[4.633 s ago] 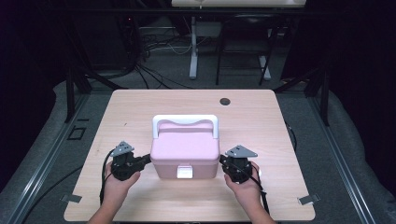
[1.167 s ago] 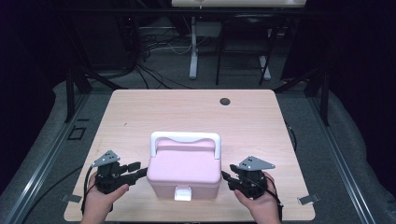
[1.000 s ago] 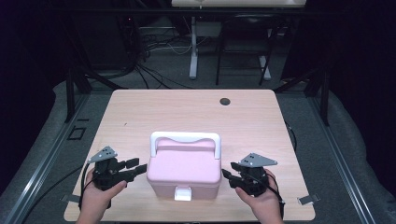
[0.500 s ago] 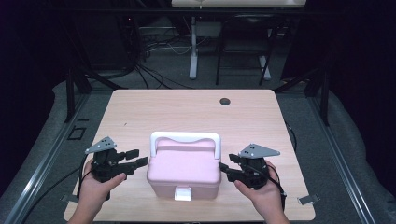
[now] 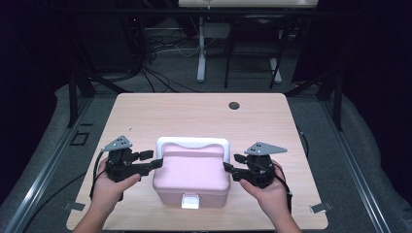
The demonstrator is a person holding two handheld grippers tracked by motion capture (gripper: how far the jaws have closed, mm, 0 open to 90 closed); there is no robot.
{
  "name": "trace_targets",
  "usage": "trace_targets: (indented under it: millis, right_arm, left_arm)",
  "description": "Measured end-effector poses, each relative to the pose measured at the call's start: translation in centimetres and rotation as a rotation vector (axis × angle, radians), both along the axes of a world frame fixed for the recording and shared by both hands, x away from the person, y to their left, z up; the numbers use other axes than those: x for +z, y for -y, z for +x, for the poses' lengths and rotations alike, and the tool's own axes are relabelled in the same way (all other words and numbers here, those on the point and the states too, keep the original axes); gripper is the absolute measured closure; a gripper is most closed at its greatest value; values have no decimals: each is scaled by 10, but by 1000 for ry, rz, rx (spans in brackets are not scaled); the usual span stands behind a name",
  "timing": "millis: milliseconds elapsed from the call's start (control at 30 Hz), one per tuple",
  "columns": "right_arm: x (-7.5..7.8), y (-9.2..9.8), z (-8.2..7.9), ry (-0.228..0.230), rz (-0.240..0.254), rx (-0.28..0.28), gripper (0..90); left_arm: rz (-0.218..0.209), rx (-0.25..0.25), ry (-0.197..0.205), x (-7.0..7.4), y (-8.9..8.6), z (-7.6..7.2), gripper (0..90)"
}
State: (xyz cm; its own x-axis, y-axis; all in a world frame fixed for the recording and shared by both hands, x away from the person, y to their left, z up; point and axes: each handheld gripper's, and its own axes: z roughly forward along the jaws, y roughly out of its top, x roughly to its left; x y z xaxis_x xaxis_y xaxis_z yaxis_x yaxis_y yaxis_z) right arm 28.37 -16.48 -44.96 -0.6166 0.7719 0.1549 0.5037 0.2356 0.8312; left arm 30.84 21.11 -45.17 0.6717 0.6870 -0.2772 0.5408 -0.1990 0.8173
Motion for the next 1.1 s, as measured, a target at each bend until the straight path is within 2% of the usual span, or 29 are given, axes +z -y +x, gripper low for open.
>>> trace_targets:
  millis: [333,800,1000,1100]
  right_arm:
    - [-1,-8,7,-2,18,20,541]
    - [4,-12,1,26,3,22,559]
    - [3,-12,-2,60,-26,10,635]
    - [2,-12,-2,61,-29,6,662]
  left_arm:
    - [-15,-14,-18,-2,9,7,456]
    - [11,-15,23,2,11,-2,509]
    - [27,-3,45,0,10,-3,591]
    - [29,4,48,0,9,-4,625]
